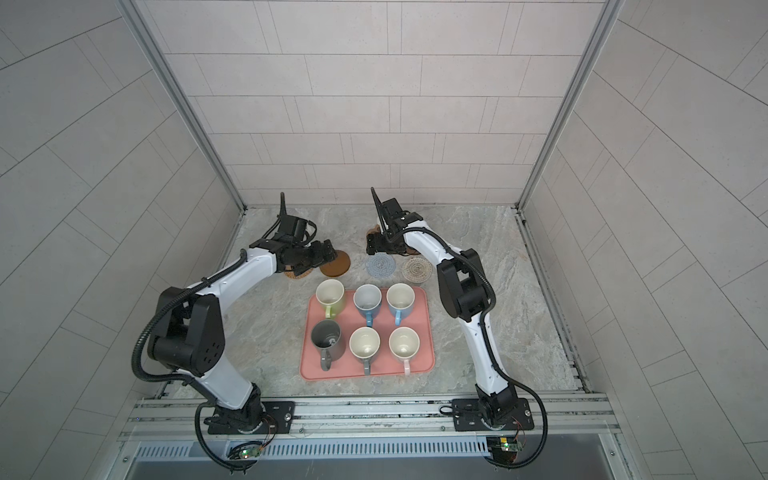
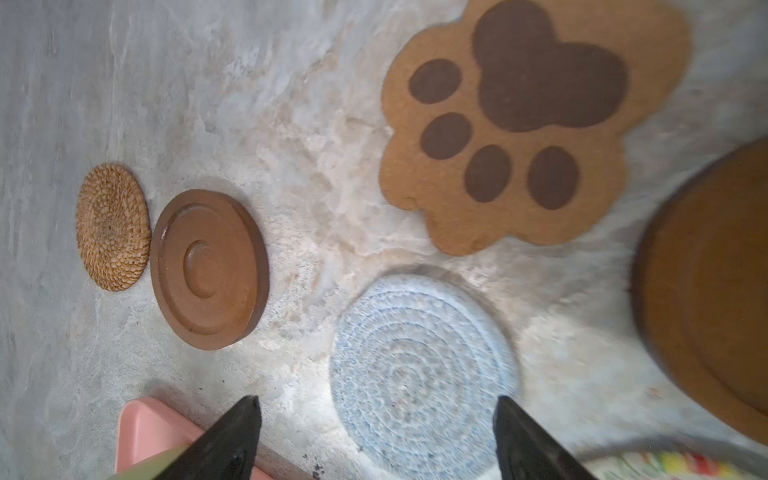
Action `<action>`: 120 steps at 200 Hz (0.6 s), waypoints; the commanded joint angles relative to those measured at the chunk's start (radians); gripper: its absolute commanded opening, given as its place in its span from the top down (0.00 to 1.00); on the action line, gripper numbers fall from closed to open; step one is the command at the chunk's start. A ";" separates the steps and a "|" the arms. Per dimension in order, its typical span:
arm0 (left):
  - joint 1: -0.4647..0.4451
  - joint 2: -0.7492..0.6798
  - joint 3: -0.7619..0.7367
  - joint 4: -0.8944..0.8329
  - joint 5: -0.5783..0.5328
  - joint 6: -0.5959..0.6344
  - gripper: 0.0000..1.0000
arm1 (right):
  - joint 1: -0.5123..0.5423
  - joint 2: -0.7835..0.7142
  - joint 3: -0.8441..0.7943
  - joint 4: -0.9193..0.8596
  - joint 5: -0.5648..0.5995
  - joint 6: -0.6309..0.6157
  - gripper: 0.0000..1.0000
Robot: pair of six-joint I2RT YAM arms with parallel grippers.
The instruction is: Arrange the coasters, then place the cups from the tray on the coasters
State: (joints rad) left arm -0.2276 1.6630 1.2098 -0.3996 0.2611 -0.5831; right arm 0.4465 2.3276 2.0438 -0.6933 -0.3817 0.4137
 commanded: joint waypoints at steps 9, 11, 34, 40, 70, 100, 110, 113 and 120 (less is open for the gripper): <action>0.026 -0.056 -0.041 0.041 -0.003 -0.040 0.00 | 0.026 0.062 0.074 -0.089 -0.050 -0.019 0.13; 0.026 -0.058 -0.042 0.042 -0.001 -0.040 0.00 | 0.027 0.065 0.076 -0.089 -0.051 -0.019 0.13; 0.031 -0.068 -0.057 0.044 0.004 -0.041 0.00 | 0.029 0.084 0.072 -0.097 -0.038 -0.010 0.13; 0.032 -0.070 -0.060 0.044 0.005 -0.042 0.00 | 0.029 0.087 0.069 -0.099 -0.036 -0.009 0.14; 0.037 -0.080 -0.078 0.054 0.005 -0.048 0.00 | 0.033 0.110 0.055 -0.100 -0.053 -0.004 0.14; 0.043 -0.088 -0.086 0.062 0.011 -0.054 0.00 | 0.051 0.140 0.058 -0.085 -0.061 0.006 0.14; 0.045 -0.090 -0.084 0.062 0.012 -0.052 0.00 | 0.056 0.150 0.062 -0.071 -0.070 0.017 0.14; 0.045 -0.090 -0.085 0.062 0.014 -0.053 0.00 | 0.057 0.152 0.062 -0.065 -0.074 0.022 0.14; 0.046 -0.091 -0.085 0.061 0.015 -0.054 0.00 | 0.058 0.157 0.065 -0.051 -0.080 0.034 0.14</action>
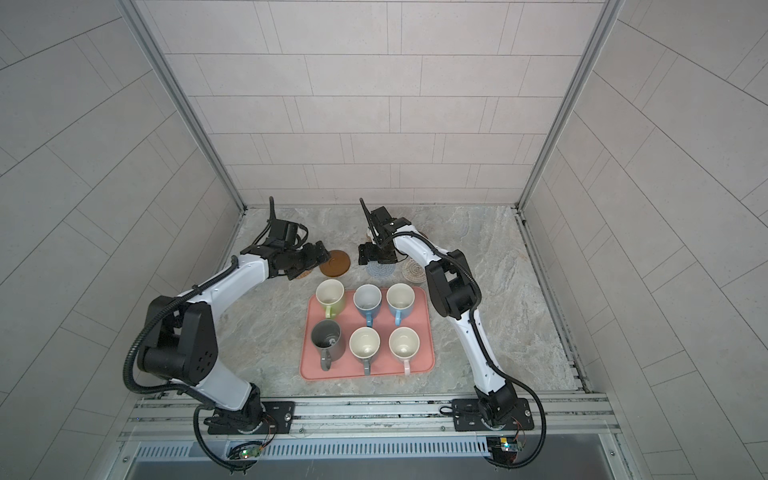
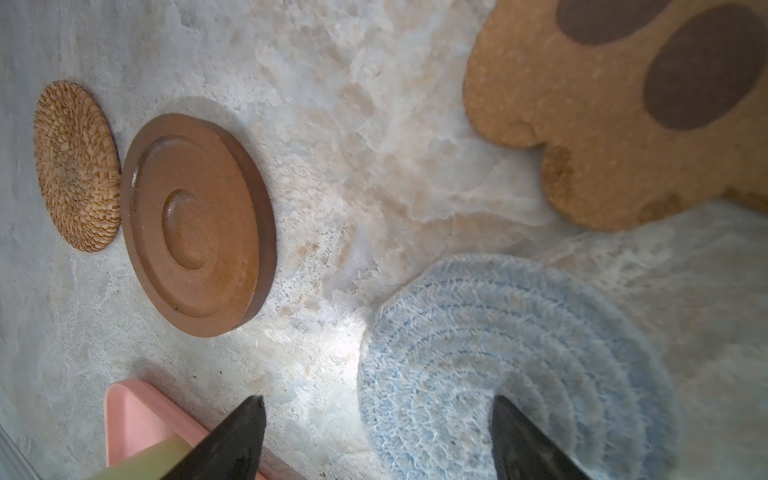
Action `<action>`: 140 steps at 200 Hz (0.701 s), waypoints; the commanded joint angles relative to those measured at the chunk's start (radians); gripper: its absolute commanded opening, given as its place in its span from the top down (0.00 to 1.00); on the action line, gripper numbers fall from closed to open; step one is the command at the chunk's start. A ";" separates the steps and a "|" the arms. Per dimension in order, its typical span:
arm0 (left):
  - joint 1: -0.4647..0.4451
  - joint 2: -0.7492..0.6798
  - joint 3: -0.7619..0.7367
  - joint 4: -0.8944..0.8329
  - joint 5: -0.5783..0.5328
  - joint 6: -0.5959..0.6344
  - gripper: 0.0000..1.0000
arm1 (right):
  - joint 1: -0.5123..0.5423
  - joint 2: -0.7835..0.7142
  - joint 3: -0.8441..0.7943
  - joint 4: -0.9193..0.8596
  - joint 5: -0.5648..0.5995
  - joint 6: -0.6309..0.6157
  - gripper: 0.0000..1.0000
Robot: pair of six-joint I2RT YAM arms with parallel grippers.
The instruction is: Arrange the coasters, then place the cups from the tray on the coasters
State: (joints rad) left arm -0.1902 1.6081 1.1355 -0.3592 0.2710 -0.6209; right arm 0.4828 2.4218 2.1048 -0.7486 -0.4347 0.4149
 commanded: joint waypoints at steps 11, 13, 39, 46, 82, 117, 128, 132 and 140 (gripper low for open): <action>0.011 -0.039 -0.012 0.019 0.004 -0.016 0.00 | 0.023 0.071 0.013 0.023 -0.033 0.050 0.14; 0.011 -0.039 -0.011 0.018 0.004 -0.016 0.00 | 0.025 0.073 0.015 0.026 -0.033 0.052 0.14; 0.014 -0.047 -0.019 0.017 -0.002 -0.016 0.00 | 0.027 0.105 0.066 0.029 -0.041 0.077 0.14; 0.013 -0.050 -0.021 0.016 -0.002 -0.016 0.00 | 0.028 0.113 0.080 0.028 -0.045 0.082 0.14; 0.017 -0.059 -0.031 0.016 -0.006 -0.016 0.00 | 0.034 0.128 0.101 0.020 -0.058 0.087 0.14; 0.020 -0.059 -0.031 0.017 -0.007 -0.016 0.00 | 0.038 0.122 0.102 -0.001 -0.045 0.075 0.15; 0.021 -0.055 -0.028 0.017 -0.005 -0.016 0.00 | 0.037 0.116 0.102 -0.008 -0.025 0.072 0.14; 0.021 -0.054 -0.028 0.017 -0.005 -0.016 0.00 | 0.039 0.113 0.102 -0.010 -0.019 0.071 0.14; 0.023 -0.056 -0.027 0.017 -0.004 -0.016 0.00 | 0.038 0.110 0.102 -0.010 -0.012 0.070 0.14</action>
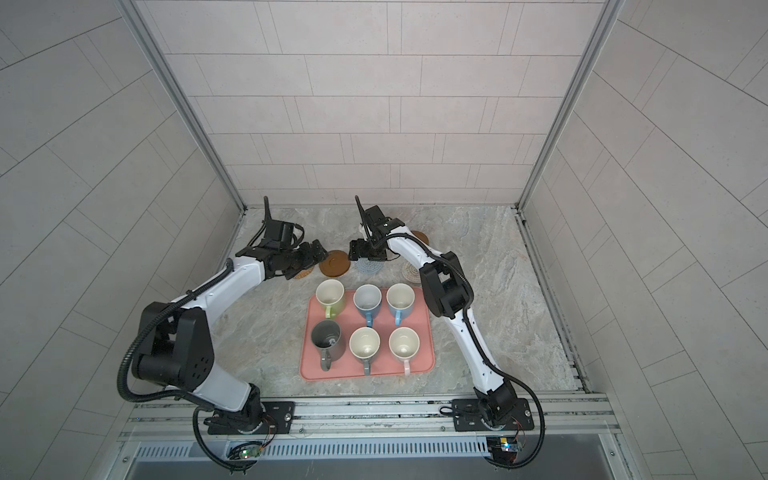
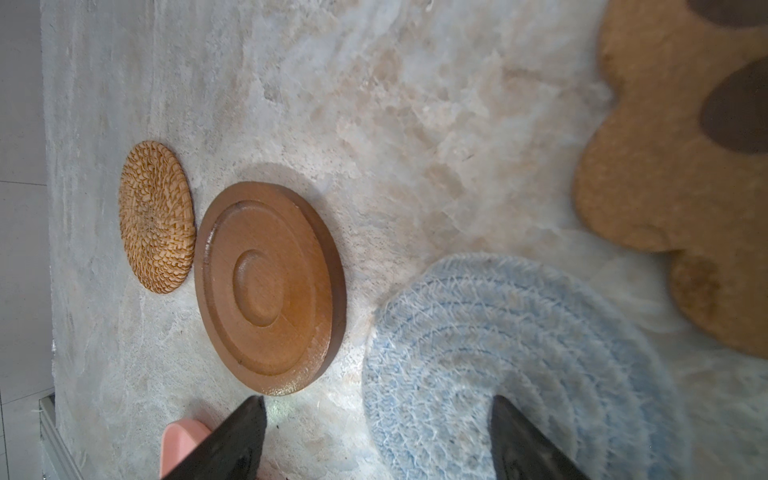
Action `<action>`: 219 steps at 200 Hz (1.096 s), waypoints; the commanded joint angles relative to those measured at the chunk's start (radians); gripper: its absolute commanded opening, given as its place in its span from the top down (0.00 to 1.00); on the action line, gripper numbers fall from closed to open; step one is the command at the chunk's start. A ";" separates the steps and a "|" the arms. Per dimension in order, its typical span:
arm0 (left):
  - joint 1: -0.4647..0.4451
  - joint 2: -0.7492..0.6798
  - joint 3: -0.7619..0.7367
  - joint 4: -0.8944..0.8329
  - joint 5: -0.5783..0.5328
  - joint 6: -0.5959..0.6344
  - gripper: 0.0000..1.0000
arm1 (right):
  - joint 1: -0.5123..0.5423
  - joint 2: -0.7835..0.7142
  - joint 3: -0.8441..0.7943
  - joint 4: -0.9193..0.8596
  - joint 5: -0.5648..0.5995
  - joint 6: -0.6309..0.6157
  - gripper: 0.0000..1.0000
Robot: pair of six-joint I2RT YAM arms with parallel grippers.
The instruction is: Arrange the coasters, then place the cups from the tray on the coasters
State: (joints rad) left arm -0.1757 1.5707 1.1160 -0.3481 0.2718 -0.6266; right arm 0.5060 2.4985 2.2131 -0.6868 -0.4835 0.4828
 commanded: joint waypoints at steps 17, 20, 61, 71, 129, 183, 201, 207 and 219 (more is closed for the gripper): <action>0.008 -0.017 -0.007 0.007 -0.006 -0.010 0.00 | 0.014 0.028 -0.002 -0.072 0.041 0.002 0.14; 0.008 -0.016 -0.007 0.007 -0.006 -0.010 0.00 | 0.013 0.027 -0.001 -0.071 0.040 0.002 0.14; 0.010 -0.012 -0.007 0.005 -0.011 -0.001 0.00 | 0.014 0.021 0.043 -0.090 0.019 0.015 0.14; 0.011 -0.010 -0.001 -0.004 -0.014 0.005 0.00 | 0.013 0.015 0.057 -0.096 0.018 0.016 0.14; 0.016 -0.009 0.017 -0.009 -0.018 0.010 0.00 | -0.004 -0.039 0.088 -0.093 -0.010 0.025 0.14; 0.016 -0.018 0.003 -0.009 -0.018 0.007 0.00 | -0.045 -0.058 0.094 -0.059 0.026 0.025 0.14; 0.015 -0.023 -0.005 -0.009 -0.018 0.004 0.00 | -0.061 -0.050 0.094 -0.035 0.031 0.028 0.14; 0.015 -0.025 -0.007 -0.010 -0.017 0.004 0.00 | -0.066 -0.048 0.093 -0.027 0.033 0.032 0.14; 0.016 -0.030 -0.012 -0.008 -0.018 0.004 0.00 | -0.076 -0.042 0.095 -0.008 0.039 0.034 0.14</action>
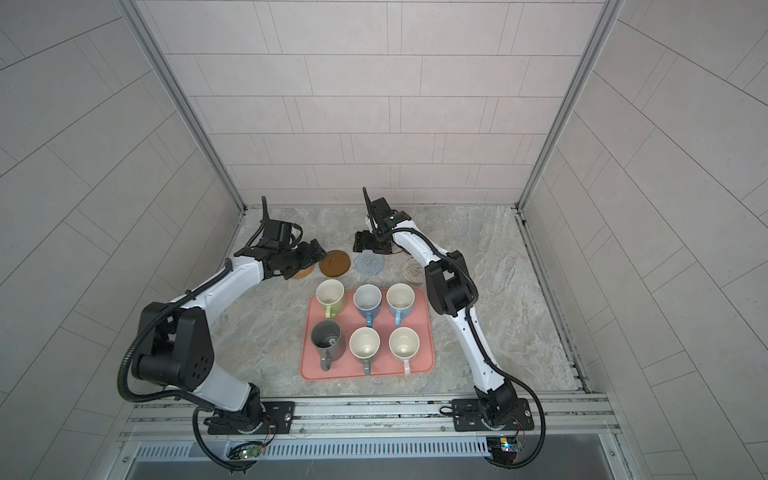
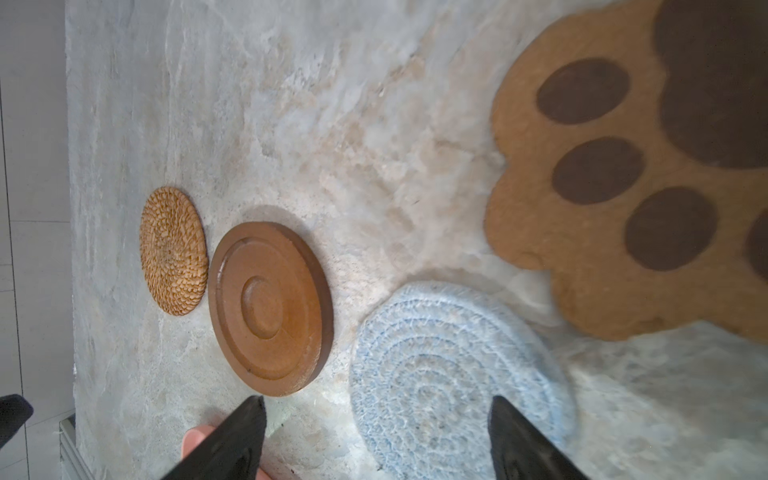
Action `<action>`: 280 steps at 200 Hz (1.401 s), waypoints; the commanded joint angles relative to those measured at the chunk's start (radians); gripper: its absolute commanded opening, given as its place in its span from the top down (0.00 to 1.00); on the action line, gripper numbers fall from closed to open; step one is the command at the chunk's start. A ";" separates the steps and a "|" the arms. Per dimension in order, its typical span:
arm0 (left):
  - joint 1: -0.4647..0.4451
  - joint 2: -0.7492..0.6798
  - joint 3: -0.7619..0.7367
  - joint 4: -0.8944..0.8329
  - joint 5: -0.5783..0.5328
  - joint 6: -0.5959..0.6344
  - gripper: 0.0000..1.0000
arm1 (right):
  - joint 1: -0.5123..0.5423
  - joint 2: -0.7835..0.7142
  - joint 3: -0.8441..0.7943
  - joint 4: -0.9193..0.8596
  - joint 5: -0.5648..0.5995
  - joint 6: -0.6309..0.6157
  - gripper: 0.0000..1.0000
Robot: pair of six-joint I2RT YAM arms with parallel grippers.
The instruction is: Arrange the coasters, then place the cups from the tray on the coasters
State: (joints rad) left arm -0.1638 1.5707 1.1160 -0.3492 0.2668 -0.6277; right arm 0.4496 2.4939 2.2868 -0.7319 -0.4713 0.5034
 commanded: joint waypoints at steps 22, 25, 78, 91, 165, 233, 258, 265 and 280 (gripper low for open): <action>0.004 -0.033 -0.020 -0.006 -0.010 0.002 0.00 | -0.037 -0.015 0.044 0.075 0.028 0.019 0.14; 0.003 -0.033 -0.021 -0.005 -0.008 0.002 0.00 | -0.038 -0.009 0.050 0.079 0.029 0.020 0.14; 0.004 -0.039 -0.035 -0.002 0.003 0.002 0.00 | -0.064 0.115 0.202 0.158 0.027 0.063 0.14; 0.004 -0.040 -0.039 -0.004 0.006 0.003 0.00 | -0.067 0.148 0.243 0.192 0.016 0.089 0.14; 0.004 -0.067 -0.079 -0.004 0.018 0.002 0.00 | -0.062 0.254 0.277 0.484 0.009 0.268 0.14; 0.004 -0.085 -0.100 0.001 0.023 0.002 0.00 | -0.048 0.344 0.364 0.550 0.113 0.356 0.13; 0.004 -0.095 -0.113 0.002 0.023 0.001 0.00 | -0.045 0.370 0.364 0.556 0.131 0.386 0.13; 0.004 -0.098 -0.117 0.002 0.023 0.000 0.00 | -0.045 0.374 0.364 0.553 0.137 0.386 0.13; 0.003 -0.105 -0.125 0.004 0.023 -0.001 0.00 | -0.043 0.379 0.364 0.551 0.150 0.391 0.13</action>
State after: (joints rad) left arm -0.1638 1.4990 1.0092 -0.3477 0.2916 -0.6285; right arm 0.4011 2.8418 2.6434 -0.1841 -0.3641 0.8570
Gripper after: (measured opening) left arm 0.999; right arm 0.874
